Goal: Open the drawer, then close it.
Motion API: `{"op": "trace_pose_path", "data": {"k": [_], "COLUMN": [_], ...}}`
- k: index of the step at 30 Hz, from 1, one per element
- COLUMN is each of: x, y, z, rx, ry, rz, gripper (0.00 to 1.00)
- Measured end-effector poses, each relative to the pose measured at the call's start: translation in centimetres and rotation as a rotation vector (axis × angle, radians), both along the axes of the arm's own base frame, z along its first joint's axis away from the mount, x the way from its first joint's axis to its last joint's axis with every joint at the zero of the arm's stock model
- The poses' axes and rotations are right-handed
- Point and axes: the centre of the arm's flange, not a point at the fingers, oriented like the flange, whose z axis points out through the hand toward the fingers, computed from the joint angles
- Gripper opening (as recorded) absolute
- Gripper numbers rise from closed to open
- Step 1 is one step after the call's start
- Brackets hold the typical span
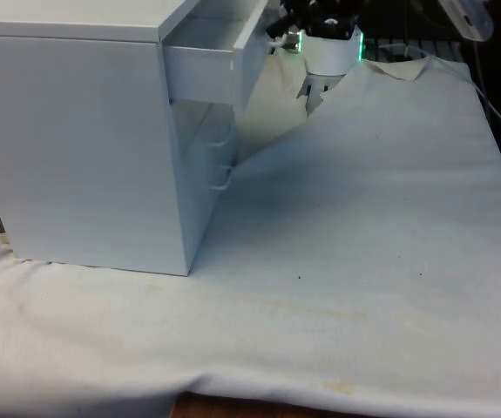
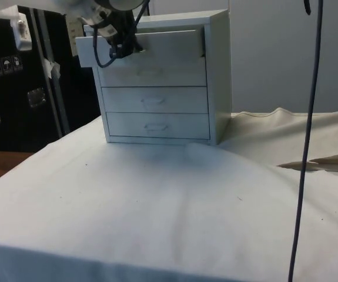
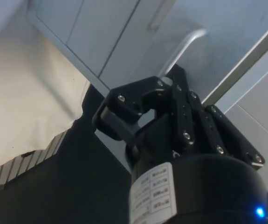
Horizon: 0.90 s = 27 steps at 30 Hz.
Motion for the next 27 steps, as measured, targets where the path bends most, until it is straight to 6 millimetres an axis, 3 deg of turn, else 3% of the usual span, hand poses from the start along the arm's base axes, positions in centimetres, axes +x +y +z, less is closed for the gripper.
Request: {"op": "trace_pose_path", "data": {"k": [27], "x": [-0.2], "y": [-6.8], "z": [0.2], "rx": [0.001], "ry": [0.001], "rz": [-0.024], "gripper": [0.0]}}
